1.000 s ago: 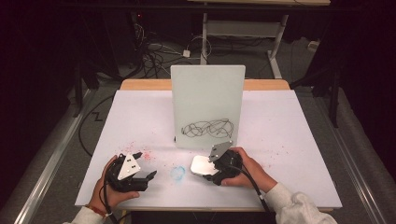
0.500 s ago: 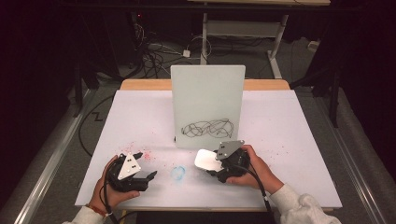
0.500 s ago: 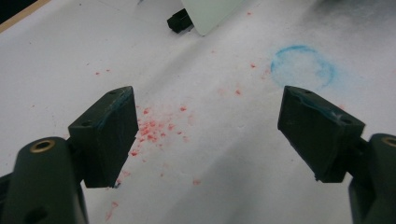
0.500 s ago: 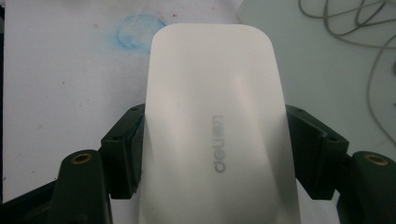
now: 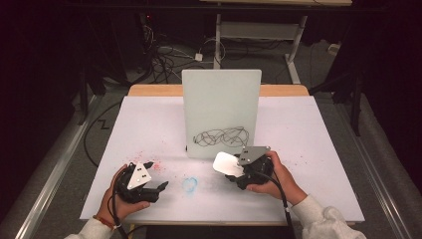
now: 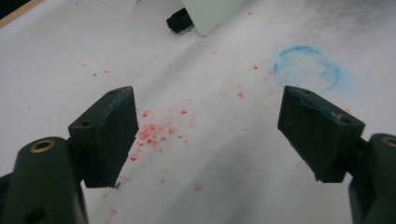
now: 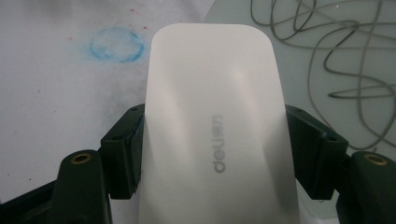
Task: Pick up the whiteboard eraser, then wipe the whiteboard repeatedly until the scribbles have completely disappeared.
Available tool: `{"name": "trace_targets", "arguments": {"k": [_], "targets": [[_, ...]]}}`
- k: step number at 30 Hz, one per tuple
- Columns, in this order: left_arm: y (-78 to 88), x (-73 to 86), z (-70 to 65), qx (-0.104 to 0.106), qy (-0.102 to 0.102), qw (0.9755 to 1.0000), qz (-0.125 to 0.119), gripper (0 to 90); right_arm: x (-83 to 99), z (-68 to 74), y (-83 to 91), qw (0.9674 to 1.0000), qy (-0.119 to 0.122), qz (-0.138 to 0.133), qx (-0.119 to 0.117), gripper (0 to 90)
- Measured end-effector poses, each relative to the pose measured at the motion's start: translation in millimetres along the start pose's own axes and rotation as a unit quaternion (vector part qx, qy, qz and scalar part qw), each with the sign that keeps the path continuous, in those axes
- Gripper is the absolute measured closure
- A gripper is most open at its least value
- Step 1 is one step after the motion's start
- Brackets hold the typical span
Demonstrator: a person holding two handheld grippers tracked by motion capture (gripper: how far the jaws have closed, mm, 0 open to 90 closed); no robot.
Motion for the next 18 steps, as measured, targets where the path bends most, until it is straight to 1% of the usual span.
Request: {"name": "trace_targets", "arguments": {"k": [1, 2, 5, 10, 11, 12, 18], "targets": [[-0.1, 0.3, -0.3, 0.003, 0.005, 1.0000, 0.001, 19.6, -0.8, -1.0, 2.0, 1.0000, -0.002, -0.006, 0.002, 30.6], [-0.1, 0.4, 0.5, 0.000, 0.001, 1.0000, 0.000, 19.6, -1.2, -1.6, 2.4, 1.0000, -0.002, -0.009, 0.003, 30.6], [0.0, 0.9, 0.9, 0.000, 0.002, 1.0000, -0.001, 19.6, -1.4, -3.3, 3.6, 0.9999, 0.001, -0.013, 0.000, 30.6], [-0.3, 0.1, 0.4, 0.000, 0.002, 1.0000, -0.001, 19.5, -1.6, -2.9, 3.5, 0.9999, 0.003, -0.016, 0.001, 30.6], [-0.4, 0.1, -0.6, 0.004, 0.007, 1.0000, 0.001, 19.5, -1.7, -2.8, 3.6, 0.9999, 0.003, -0.016, 0.001, 30.6], [-0.5, -0.2, -0.2, 0.000, 0.001, 1.0000, 0.001, 19.5, -1.6, -2.7, 3.9, 0.9999, 0.003, -0.016, 0.002, 30.6], [-1.5, -0.4, -0.6, 0.001, -0.001, 1.0000, 0.004, 19.6, -1.8, -4.8, 7.5, 0.9995, 0.001, -0.030, 0.012, 30.6]]}}
Point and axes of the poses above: each handheld gripper's, and its own axes: y roughly backward along the jaws, x roughly out of its underside, z roughly to its left, the point moved 1 cm from there along -y, roughly forward along the jaws, and after that the axes turned 14 degrees about -y, right-handed, at the moved point
